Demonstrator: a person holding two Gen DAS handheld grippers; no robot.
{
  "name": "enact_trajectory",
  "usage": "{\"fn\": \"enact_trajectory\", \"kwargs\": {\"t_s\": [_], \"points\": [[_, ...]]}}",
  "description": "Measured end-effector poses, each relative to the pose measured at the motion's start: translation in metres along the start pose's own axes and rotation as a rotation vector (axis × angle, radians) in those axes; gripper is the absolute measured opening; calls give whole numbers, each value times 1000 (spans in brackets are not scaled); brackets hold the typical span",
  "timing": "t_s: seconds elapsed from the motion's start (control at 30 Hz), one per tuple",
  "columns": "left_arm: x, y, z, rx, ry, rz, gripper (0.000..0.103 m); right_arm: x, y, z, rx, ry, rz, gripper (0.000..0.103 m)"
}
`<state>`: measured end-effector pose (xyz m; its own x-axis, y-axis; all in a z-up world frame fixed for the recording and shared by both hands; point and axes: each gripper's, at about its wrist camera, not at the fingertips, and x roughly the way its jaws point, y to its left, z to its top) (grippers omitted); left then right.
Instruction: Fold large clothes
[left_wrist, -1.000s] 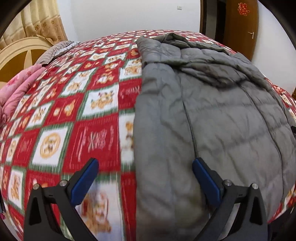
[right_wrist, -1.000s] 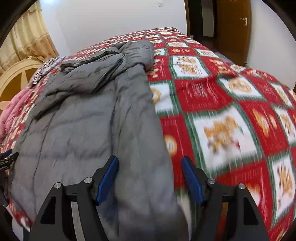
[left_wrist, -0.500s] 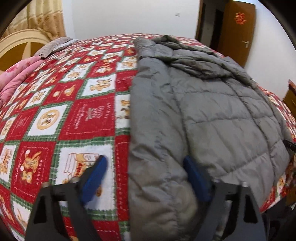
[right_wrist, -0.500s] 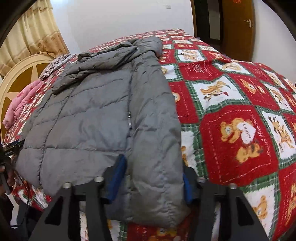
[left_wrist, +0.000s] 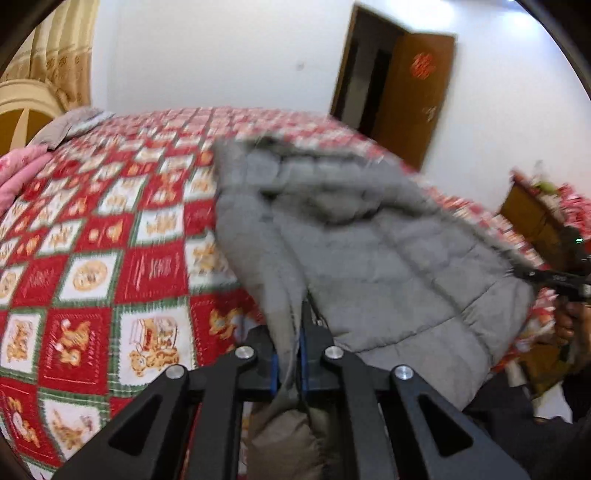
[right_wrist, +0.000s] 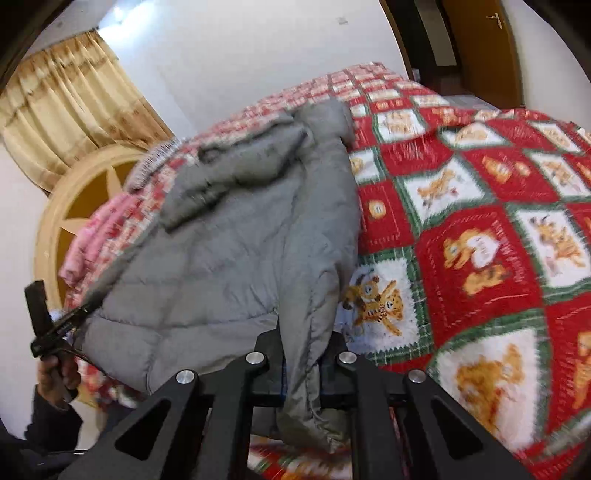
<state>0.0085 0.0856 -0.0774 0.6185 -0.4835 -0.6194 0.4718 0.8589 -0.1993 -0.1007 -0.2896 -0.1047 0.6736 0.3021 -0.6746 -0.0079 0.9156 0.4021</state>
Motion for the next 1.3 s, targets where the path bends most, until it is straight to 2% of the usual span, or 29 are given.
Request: {"fn": "enact_trajectory", "kwargs": {"t_s": [0.13, 0.23, 0.3, 0.4, 0.53, 0.67, 0.8, 0.9, 0.97, 1.0, 1.03, 1.07, 1.1, 1.17, 1.2, 1.27, 1.3], "points": [[-55, -15, 15, 53, -120, -49, 8, -55, 12, 7, -8, -87, 73, 7], [-84, -18, 28, 53, -182, -85, 8, -99, 26, 15, -22, -171, 118, 7], [-88, -15, 37, 49, -199, -99, 8, -126, 35, 23, -33, -237, 142, 7], [-72, -5, 60, 55, -209, -82, 8, -139, 38, 39, -31, -291, 159, 7], [-25, 17, 99, 28, -160, -42, 8, -111, 39, 81, 0, -320, 147, 7], [19, 40, 130, -20, -116, -48, 9, -69, 37, 130, 29, -328, 107, 7], [73, 47, 152, 9, -88, 32, 13, -10, 22, 182, 91, -295, 63, 7], [112, 41, 157, 59, -62, 126, 18, 32, 9, 204, 121, -249, 6, 7], [133, 38, 158, 75, -47, 170, 28, 65, -1, 213, 130, -219, -53, 7], [148, 38, 158, 75, -35, 212, 51, 77, -5, 215, 127, -210, -78, 7], [158, 39, 158, 68, -37, 266, 83, 92, -11, 217, 130, -199, -105, 7], [165, 42, 159, 59, -54, 308, 93, 107, -17, 218, 139, -184, -130, 7], [169, 45, 159, 46, -74, 336, 99, 122, -22, 220, 147, -170, -148, 8], [171, 50, 158, 8, -77, 332, 99, 141, -32, 220, 172, -161, -166, 12], [166, 53, 156, -15, -96, 341, 100, 147, -34, 221, 175, -160, -173, 19], [150, 56, 151, -45, -171, 384, 103, 157, -34, 223, 157, -159, -186, 47], [139, 58, 149, -62, -214, 406, 103, 160, -32, 224, 145, -163, -169, 70]]}}
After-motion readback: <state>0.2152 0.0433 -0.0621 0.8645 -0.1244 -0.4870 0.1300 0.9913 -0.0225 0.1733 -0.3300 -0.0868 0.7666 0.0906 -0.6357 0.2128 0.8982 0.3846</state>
